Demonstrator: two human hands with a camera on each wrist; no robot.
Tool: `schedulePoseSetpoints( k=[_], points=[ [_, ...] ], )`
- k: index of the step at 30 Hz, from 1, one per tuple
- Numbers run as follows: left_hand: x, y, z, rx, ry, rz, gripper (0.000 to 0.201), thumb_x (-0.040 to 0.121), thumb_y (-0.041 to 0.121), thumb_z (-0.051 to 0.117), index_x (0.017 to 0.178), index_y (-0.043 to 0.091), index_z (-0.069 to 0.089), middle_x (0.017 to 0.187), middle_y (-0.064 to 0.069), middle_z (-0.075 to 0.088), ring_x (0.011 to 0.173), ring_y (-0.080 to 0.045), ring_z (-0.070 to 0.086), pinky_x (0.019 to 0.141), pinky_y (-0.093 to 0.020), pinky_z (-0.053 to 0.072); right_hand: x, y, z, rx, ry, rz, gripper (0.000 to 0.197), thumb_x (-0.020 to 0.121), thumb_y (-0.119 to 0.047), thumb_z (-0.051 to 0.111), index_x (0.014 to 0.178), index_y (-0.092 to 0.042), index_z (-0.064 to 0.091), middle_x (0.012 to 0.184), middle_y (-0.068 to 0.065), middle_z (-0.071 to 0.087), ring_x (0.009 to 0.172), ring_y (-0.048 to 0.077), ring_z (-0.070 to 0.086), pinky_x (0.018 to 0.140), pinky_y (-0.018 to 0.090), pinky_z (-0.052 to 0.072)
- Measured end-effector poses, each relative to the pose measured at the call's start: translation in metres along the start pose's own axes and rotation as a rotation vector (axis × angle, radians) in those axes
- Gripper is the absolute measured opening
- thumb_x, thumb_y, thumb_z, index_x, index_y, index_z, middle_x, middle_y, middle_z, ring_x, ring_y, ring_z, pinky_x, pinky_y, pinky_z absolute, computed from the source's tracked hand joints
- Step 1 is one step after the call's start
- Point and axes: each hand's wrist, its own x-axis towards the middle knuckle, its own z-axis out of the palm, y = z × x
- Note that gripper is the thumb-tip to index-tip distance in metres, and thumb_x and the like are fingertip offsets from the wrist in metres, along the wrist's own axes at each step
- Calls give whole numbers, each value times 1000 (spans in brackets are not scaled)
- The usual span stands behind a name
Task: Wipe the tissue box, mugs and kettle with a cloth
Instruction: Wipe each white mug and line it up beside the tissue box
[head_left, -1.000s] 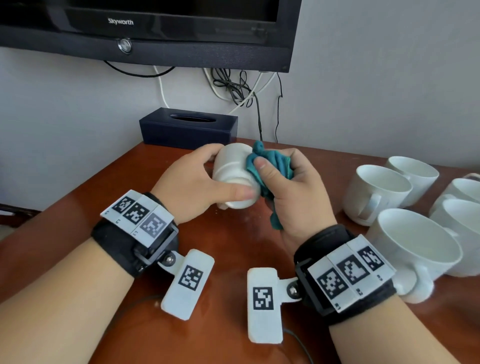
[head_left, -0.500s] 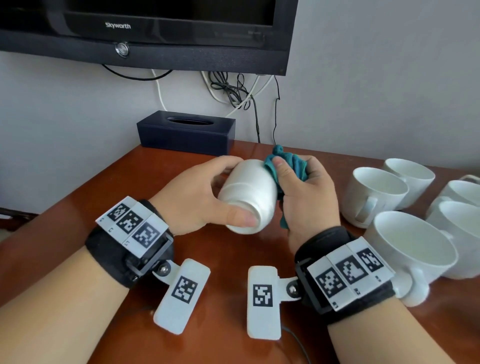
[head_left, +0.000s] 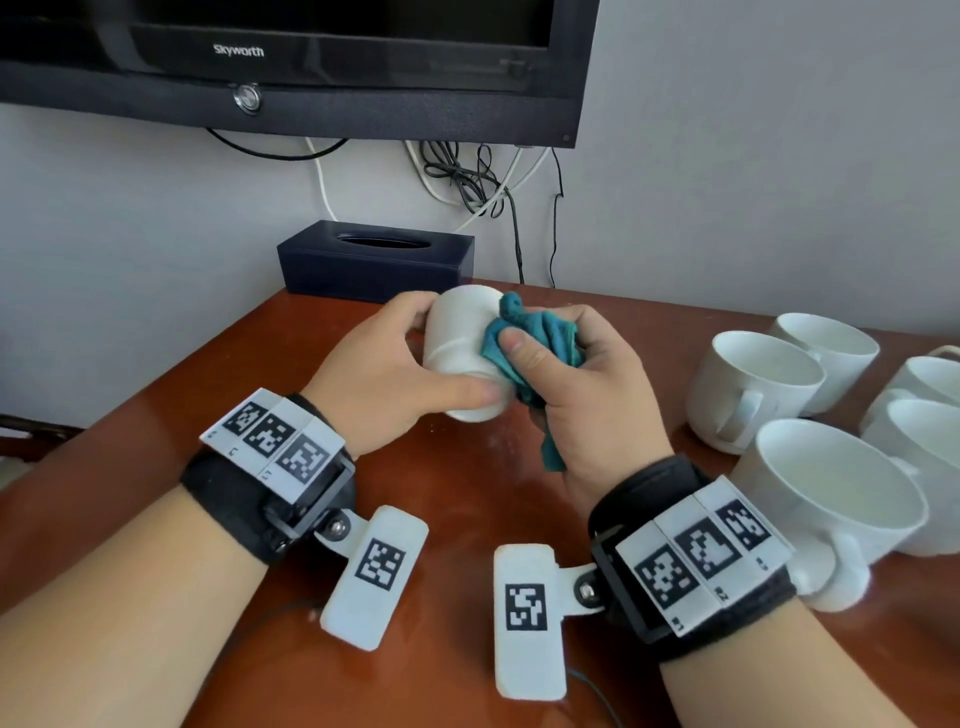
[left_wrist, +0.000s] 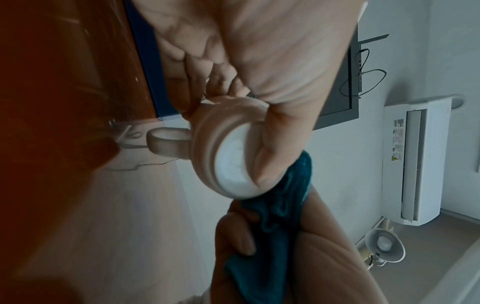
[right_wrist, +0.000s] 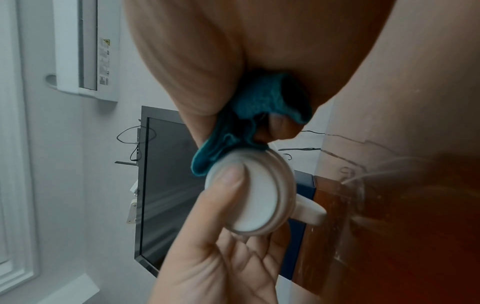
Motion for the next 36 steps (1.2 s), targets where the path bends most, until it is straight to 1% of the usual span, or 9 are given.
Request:
schedulePoseSetpoints(
  k=[4, 8, 10, 14, 20, 24, 28, 31, 36],
  points=[
    [0, 0, -3, -36, -80, 2, 105, 48, 61, 93, 141, 40, 49, 132, 21, 64, 119, -5, 65, 103, -46, 55, 2, 1, 0, -1, 25, -28, 11, 92, -19, 77, 90, -27, 71, 90, 2, 74, 84, 21, 70, 75, 42, 57],
    [-4, 2, -2, -86, -188, 26, 111, 51, 50, 95, 148, 33, 43, 139, 17, 61, 127, -9, 61, 110, -50, 50, 8, 4, -5, -36, 185, -59, 6, 93, -28, 74, 93, -27, 69, 87, -4, 74, 82, 16, 69, 79, 47, 59],
    [-5, 3, 0, -118, -207, 26, 110, 52, 49, 95, 147, 34, 42, 139, 17, 61, 128, -11, 61, 110, -51, 50, 10, 6, -9, -57, 260, -36, 9, 92, -39, 72, 91, -31, 69, 81, -10, 71, 75, 12, 65, 72, 41, 56],
    [-5, 5, 1, -175, -207, 19, 102, 52, 46, 93, 140, 42, 42, 128, 26, 63, 123, -8, 63, 106, -47, 54, 11, 5, -11, -37, 269, 0, 11, 100, -35, 68, 97, -25, 71, 76, -11, 68, 69, 9, 59, 64, 32, 47],
    [-4, 3, 4, -227, -87, 6, 102, 48, 49, 93, 137, 40, 44, 130, 16, 63, 118, -7, 65, 105, -46, 54, 9, 5, -10, -40, 178, -10, 14, 101, -32, 65, 102, -22, 76, 78, -7, 68, 68, 11, 57, 62, 32, 45],
    [1, -2, 1, -277, 107, -57, 107, 42, 63, 95, 134, 36, 49, 125, 10, 68, 116, -13, 68, 104, -50, 54, 2, 1, -3, -23, 65, -25, 9, 101, -22, 67, 101, -17, 74, 80, 0, 70, 68, 14, 61, 59, 31, 49],
    [4, -4, -1, -250, 221, -97, 98, 48, 62, 93, 132, 32, 52, 122, 8, 70, 112, -13, 70, 101, -50, 56, -1, 3, 5, 11, 0, -13, 8, 95, -22, 73, 101, -18, 70, 91, 6, 73, 82, 22, 69, 77, 44, 62],
    [3, -4, 0, -276, 132, -95, 97, 49, 57, 95, 133, 34, 51, 122, 9, 70, 114, -14, 69, 103, -51, 55, -2, 3, 5, 75, 36, -3, 7, 96, -19, 73, 100, -16, 68, 89, 4, 72, 80, 20, 68, 72, 39, 57],
    [-4, 3, 5, -300, -134, -52, 95, 50, 42, 94, 134, 36, 51, 121, 12, 70, 114, -14, 69, 102, -46, 56, 10, 4, -4, 72, 196, -7, 12, 86, -38, 72, 95, -30, 73, 94, 2, 75, 87, 22, 69, 85, 54, 59]
  ],
)
